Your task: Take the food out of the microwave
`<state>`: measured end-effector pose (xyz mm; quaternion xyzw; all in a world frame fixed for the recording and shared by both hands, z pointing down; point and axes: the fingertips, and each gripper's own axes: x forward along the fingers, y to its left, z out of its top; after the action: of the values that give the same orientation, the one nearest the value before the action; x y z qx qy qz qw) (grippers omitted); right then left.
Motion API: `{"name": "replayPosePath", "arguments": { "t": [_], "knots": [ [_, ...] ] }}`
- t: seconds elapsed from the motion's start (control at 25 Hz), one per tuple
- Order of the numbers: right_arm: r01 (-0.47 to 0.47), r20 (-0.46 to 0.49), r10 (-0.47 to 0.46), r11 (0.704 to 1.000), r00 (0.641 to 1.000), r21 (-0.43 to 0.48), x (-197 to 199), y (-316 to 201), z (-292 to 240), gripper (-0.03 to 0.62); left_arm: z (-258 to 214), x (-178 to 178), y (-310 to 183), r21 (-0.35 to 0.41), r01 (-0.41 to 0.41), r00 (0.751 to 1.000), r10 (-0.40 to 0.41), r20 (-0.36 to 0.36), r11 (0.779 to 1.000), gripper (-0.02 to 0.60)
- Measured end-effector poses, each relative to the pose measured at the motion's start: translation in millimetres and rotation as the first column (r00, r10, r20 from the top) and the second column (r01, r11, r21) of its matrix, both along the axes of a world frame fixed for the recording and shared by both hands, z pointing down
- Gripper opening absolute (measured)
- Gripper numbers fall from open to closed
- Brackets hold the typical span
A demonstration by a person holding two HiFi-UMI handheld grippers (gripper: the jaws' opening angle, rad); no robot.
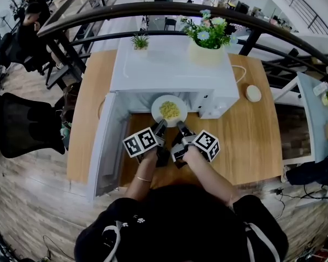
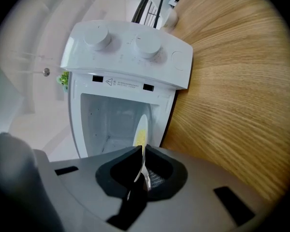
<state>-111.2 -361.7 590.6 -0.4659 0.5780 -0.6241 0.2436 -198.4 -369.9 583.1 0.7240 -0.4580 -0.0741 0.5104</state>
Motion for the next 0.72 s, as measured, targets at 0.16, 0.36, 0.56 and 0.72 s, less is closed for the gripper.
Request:
{"name": "replayPosePath", "arguments": {
  "t": [0.16, 0.36, 0.56, 0.72],
  "knots": [
    [0.031, -0.011, -0.031, 0.998, 0.999, 0.05, 1.6, 5.9, -14.0, 0.026, -14.0, 2.3, 7.0, 0.044, 0.005, 1.0, -0.005, -0.007, 0.999, 0.086],
    [0.07, -0.041, -0.067, 0.994, 0.997, 0.087, 11.5, 19.4, -23.9, 0.029, -23.6, 12.9, 24.2, 0.066, 0.0, 1.0, 0.001, -0.013, 0.998, 0.086],
    [0.093, -0.05, -0.088, 0.989, 0.995, 0.116, 18.7, 34.4, -34.4, 0.032, -34.4, 20.7, 39.9, 0.1, -0.008, 1.0, 0.01, -0.017, 0.995, 0.087],
    [0.107, -0.051, -0.101, 0.985, 0.994, 0.134, 23.8, 47.5, -42.2, 0.032, -41.1, 26.5, 55.2, 0.11, -0.012, 1.0, 0.015, -0.023, 0.994, 0.087]
  ]
}}
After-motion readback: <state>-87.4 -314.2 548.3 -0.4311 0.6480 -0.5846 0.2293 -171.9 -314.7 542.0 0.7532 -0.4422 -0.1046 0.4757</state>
